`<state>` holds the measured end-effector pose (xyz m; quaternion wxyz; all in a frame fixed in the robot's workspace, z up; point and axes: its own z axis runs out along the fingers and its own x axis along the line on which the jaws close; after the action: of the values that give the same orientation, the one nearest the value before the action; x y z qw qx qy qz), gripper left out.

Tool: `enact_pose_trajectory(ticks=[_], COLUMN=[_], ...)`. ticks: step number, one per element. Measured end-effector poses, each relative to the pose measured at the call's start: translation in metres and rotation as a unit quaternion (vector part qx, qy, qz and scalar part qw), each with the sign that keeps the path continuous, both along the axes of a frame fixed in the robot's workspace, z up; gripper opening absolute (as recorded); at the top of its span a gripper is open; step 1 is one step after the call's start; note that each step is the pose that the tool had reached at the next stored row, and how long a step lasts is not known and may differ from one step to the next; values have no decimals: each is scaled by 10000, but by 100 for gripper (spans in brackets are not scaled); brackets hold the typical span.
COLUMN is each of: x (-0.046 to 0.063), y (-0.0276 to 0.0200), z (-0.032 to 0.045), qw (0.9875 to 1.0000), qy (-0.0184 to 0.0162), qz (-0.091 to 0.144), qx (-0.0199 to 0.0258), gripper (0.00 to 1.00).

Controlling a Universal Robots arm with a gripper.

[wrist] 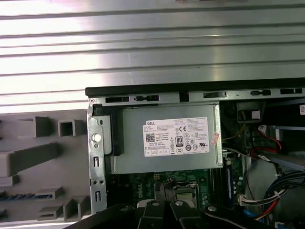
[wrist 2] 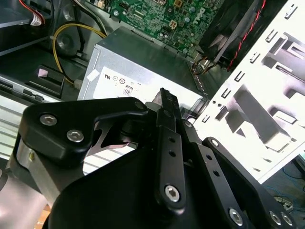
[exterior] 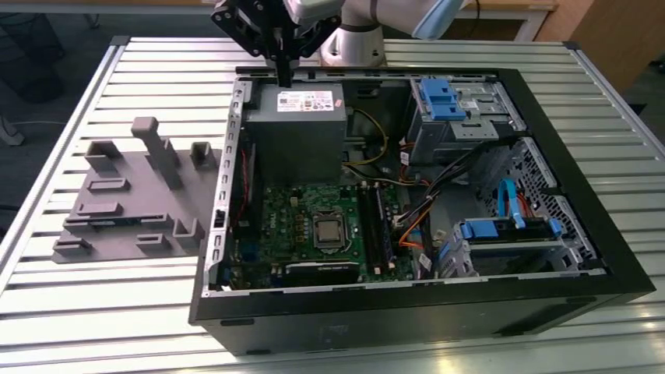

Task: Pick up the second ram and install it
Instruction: 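Reach for the second ram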

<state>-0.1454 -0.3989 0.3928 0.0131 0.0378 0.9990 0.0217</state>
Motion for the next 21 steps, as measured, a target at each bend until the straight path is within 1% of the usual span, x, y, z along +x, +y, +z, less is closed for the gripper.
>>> enact_pose_trajectory(ticks=[21], x=[-70], y=[0], z=[-4], qw=[10000], qy=[0], qz=[-1], qx=[0], gripper=[11])
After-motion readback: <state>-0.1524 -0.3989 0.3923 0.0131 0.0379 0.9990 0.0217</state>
